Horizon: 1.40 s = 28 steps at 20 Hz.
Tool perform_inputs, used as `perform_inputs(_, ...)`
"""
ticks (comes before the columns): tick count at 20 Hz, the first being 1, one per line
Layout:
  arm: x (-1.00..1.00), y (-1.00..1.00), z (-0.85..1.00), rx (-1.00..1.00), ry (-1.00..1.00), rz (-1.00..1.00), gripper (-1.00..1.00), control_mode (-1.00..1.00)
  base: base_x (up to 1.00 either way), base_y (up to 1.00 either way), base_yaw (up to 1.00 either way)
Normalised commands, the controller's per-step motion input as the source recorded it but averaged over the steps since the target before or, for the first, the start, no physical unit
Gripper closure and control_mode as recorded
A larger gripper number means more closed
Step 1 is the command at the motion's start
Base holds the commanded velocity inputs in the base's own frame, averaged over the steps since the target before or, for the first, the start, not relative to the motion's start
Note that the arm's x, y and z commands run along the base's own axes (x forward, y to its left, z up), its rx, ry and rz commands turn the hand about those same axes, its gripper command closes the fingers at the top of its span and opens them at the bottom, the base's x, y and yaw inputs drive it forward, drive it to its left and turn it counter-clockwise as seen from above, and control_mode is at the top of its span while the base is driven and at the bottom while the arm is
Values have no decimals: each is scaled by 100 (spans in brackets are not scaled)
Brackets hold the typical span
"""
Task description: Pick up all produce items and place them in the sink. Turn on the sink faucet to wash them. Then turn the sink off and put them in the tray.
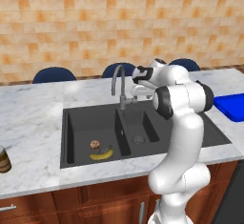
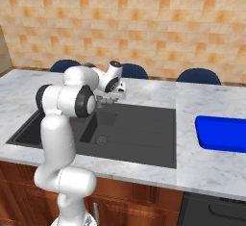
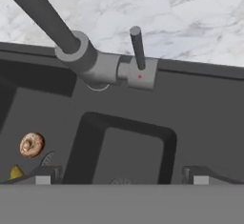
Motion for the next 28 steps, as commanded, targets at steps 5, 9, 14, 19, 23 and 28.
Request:
perform_inputs(5,25,-1,-9,1,-2,4,-100,-100,0,0,0)
perform_inputs(9,23,0,-5,1,-1,6,-100,-100,0,0,0)
perform_inputs(14,24,0,-10,1,-1,7,-100,-100,0,0,0)
perform_inputs(19,25,0,-11,0,0,6,-100,-100,0,0,0)
perform_inputs(23,23,0,-8,0,0,6,-100,-100,0,0,0)
perform_inputs(28,23,1,-6,0,-1,4,-100,-100,0,0,0)
